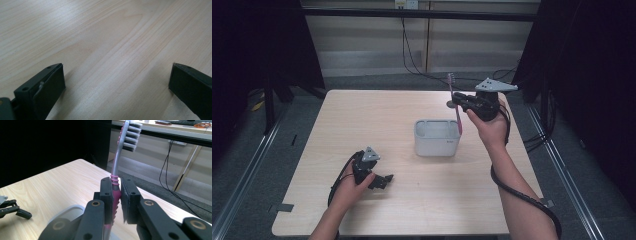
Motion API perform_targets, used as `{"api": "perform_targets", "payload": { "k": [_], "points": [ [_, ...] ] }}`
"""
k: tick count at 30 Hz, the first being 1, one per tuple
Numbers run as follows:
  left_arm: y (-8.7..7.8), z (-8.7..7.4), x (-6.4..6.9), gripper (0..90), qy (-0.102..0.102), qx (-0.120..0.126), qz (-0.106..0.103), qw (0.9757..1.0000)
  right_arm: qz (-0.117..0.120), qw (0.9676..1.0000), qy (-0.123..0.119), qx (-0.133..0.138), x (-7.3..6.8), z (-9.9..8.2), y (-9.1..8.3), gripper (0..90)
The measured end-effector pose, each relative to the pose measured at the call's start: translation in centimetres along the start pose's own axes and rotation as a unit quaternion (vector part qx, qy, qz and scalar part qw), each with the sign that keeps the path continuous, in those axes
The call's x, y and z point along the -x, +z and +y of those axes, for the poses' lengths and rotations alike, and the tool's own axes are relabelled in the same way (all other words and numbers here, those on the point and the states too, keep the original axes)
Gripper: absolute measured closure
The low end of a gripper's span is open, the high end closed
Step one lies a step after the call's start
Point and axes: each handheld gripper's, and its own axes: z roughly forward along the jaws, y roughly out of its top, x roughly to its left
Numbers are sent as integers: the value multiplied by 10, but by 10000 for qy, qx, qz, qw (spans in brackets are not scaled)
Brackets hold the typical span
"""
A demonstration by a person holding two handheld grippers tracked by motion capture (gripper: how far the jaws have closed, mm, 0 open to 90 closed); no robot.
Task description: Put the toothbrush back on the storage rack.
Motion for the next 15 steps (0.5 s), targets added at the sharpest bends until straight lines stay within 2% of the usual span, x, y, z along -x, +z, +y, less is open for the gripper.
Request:
{"api": "perform_targets", "payload": {
  "k": [6,15],
  "points": [
    [0,0,0,1,-21,4,-11,10000,-26,10000,79,7,3,-2,5,809],
    [0,0,0,1,2,-1,0,10000,-89,9999,63,-3,6,-5,10,809]
  ]
}}
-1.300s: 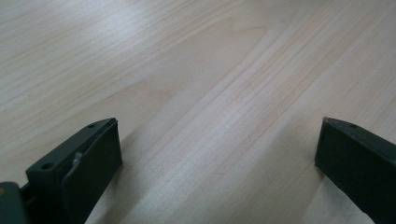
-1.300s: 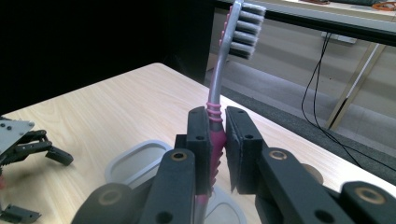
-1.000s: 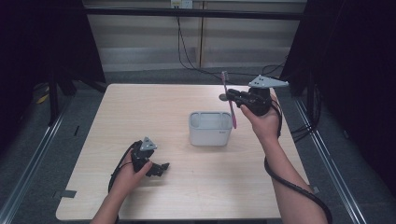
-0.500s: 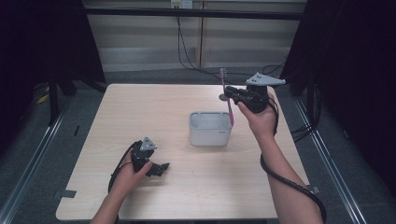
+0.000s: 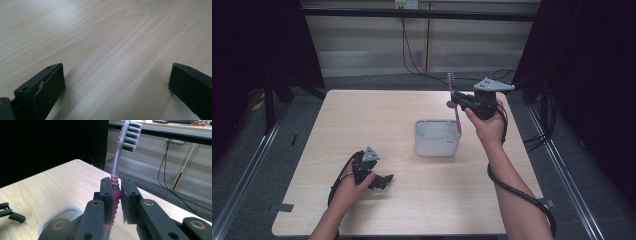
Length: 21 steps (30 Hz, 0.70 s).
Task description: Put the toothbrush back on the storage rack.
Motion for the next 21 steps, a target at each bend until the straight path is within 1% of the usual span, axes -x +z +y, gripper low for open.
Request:
{"api": "perform_targets", "payload": {
  "k": [7,10,14,15,21],
  "points": [
    [0,0,0,1,-4,-1,-3,10000,-26,10000,-12,-8,0,-3,5,808],
    [0,0,0,1,-32,7,-16,10000,-59,9999,-93,-20,-1,-5,7,809],
    [0,0,1,1,-54,15,-20,10000,-62,10000,-44,8,0,-7,9,808],
    [0,0,0,1,-23,4,-12,10000,-73,10000,-31,-7,0,-8,10,808],
    [0,0,0,1,-12,-1,-4,10000,-85,10000,43,-23,2,-13,12,808]
  ]
}}
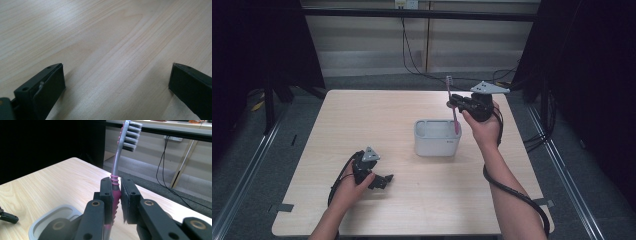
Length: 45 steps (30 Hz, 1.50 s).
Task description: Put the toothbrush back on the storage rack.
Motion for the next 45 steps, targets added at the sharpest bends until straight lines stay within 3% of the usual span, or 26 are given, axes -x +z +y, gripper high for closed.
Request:
{"api": "perform_targets", "payload": {
  "k": [21,45],
  "points": [
    [0,0,0,1,13,-18,-9,10000,-16,10000,74,42,1,-10,3,807],
    [0,0,0,1,17,-17,-4,10000,-99,9997,220,-28,5,-34,-3,807]
  ]
}}
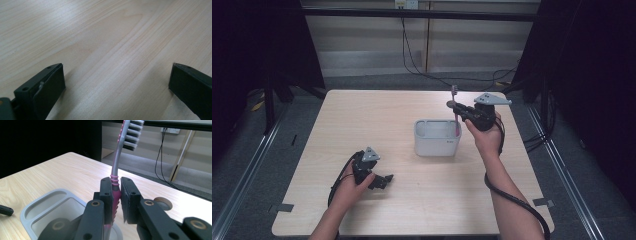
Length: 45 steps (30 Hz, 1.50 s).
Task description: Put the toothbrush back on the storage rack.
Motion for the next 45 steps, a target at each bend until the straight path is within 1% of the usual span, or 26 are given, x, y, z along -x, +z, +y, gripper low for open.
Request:
{"api": "perform_targets", "payload": {
  "k": [7,16,37,45],
  "points": [
    [0,0,0,1,0,1,0,10000,0,10000,95,-12,1,-7,-3,807],
    [0,0,0,1,2,0,2,10000,30,9999,153,-35,0,-13,-7,807],
    [0,0,0,1,2,-1,1,10000,69,9997,204,-75,-1,-23,-13,806],
    [0,0,0,1,1,-3,-3,10000,98,9997,236,-44,-2,-25,-14,806]
  ]
}}
